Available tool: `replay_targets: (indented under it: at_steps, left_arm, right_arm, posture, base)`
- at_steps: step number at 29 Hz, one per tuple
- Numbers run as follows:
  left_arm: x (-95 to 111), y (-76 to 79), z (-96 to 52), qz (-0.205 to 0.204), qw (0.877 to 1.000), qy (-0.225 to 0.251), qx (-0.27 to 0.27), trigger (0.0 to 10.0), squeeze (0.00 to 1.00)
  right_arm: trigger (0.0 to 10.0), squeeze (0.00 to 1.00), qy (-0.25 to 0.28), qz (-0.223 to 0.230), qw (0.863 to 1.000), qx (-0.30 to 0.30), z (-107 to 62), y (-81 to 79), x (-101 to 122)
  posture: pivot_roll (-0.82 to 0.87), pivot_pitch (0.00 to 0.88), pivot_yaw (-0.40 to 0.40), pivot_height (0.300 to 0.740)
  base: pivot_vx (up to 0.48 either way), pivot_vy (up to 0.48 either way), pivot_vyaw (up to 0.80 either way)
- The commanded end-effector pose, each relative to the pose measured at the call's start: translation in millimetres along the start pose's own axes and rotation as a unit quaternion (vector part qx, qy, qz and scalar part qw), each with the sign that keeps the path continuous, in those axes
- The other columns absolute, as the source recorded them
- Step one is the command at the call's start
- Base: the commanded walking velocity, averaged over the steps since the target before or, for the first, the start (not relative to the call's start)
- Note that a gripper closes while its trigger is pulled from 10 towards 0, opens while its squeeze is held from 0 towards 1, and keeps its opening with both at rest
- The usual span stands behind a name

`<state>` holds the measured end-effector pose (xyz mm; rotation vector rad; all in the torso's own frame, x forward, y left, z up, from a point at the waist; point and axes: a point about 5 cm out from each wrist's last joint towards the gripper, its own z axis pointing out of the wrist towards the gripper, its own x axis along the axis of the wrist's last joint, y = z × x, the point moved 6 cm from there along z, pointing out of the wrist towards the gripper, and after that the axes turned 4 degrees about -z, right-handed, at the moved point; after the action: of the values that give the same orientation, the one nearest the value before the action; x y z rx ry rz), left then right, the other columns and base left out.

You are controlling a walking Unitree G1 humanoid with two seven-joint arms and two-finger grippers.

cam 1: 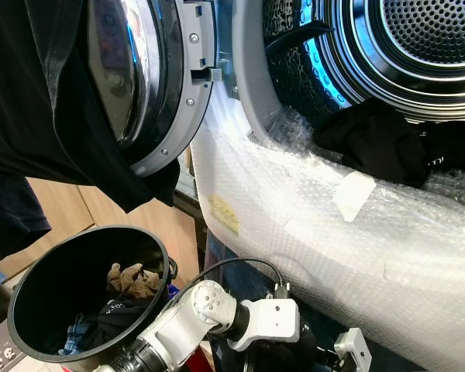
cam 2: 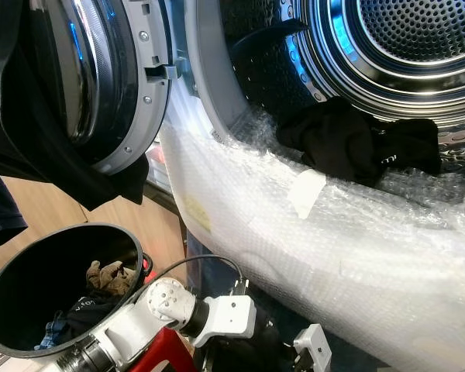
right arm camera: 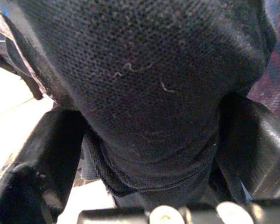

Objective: Clothes washing

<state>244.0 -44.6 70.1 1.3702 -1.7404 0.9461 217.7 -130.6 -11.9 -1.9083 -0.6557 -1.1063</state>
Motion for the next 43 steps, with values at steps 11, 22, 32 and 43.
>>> replay_targets:
  at_steps: [11, 22, 32, 43]
  left_arm:
    - [35, 6.5, 11.0, 0.022, 0.998, 0.049, -0.026, 0.0, 0.0]
    - [39, 8.3, 11.9, 0.028, 0.998, 0.051, -0.025, 0.0, 0.0]
    - [42, 8.8, 10.6, 0.028, 0.998, 0.056, -0.024, 0.0, 0.0]
    - [45, 9.7, 7.6, 0.025, 0.997, 0.063, -0.025, 0.0, 0.0]
  right_arm:
    - [0.0, 0.0, 0.041, -0.018, 0.998, 0.053, 14.4, -19.5, 25]
    - [0.0, 0.0, 0.048, -0.018, 0.997, 0.061, 19.2, -22.1, 27]
    - [0.0, 0.0, 0.051, -0.022, 0.996, 0.065, 20.2, -22.0, 29]
    - [0.0, 0.0, 0.045, -0.031, 0.996, 0.075, 19.1, -22.9, 28]
  posture:
    - [0.06, 0.0, -0.011, 0.74]
    - [0.07, 0.0, -0.01, 0.74]
    - [0.07, 0.0, -0.009, 0.74]
    - [0.08, 0.0, -0.003, 0.74]
  base:
    - [0.0, 0.0, 0.0]
    - [0.0, 0.0, 0.0]
    - [0.0, 0.0, 0.0]
    - [0.0, 0.0, 0.0]
